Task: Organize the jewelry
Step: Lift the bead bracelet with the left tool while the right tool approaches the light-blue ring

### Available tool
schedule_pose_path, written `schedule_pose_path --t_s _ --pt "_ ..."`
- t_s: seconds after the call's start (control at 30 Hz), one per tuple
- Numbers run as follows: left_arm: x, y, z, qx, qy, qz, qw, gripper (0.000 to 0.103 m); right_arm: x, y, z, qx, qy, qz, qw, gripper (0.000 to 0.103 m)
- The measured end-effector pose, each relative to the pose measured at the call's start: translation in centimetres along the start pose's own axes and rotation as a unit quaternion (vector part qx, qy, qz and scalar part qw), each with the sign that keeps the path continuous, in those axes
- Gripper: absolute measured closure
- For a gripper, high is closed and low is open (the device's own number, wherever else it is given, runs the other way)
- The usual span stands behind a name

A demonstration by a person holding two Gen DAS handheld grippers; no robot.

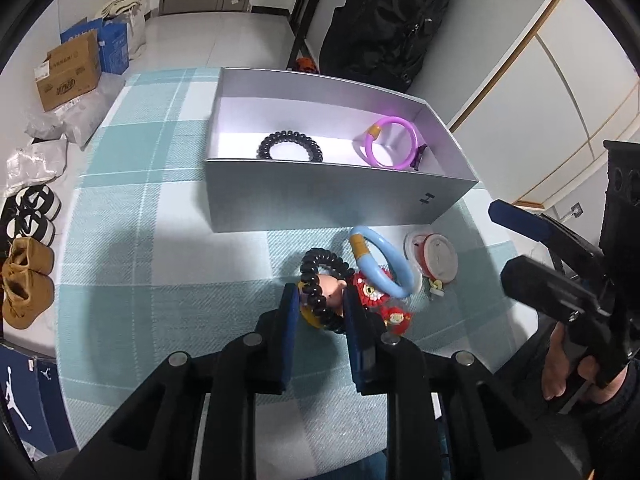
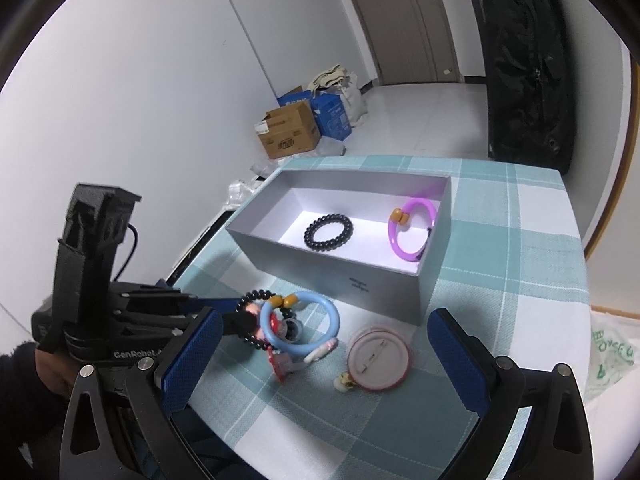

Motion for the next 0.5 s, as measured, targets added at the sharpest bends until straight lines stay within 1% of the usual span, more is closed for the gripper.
schedule_pose_path --t_s 0.03,0.1,0.17,0.3,0.37,0.5 --pt "0.1 0.1 -0.1 0.001 0.0 0.0 1.0 0.086 0.2 0.2 0.1 0.0 0.003 -0.003 1.0 0.0" --pt "0.2 0.1 -0.2 -0.011 0.004 0.01 0.9999 0.086 0.5 0.5 0.5 0.001 0.01 -0.008 1.0 0.0" --pt "0.7 0.0 0.4 -0.014 0.022 0.016 0.9995 0.085 0.8 0.9 0.8 0.0 0.017 -0.012 1.0 0.0" --pt "1.0 0.1 0.3 -0.013 0.026 0.022 0.9993 0.085 1.3 1.4 1.1 0.001 0.023 -0.016 1.0 0.0" --pt "1.3 0.3 0.0 -0.004 0.03 0.02 0.9993 0.085 1.4 1.6 1.2 0.001 0.023 -0.016 1.0 0.0" --pt "1.7 0.7 -0.3 -0.01 0.034 0.02 0.9992 0.086 1.6 2.1 1.4 0.0 0.026 -0.016 1.0 0.0"
Point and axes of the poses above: each gripper's, at about its wrist camera, not at the fingertips, and z roughly the way its jaws point, y to its left, x to its underside, the point moved 7 cm from there along z, roughly the way its jaws point, and after that the axes turned 2 degrees about -x, right-handed, at the moved point
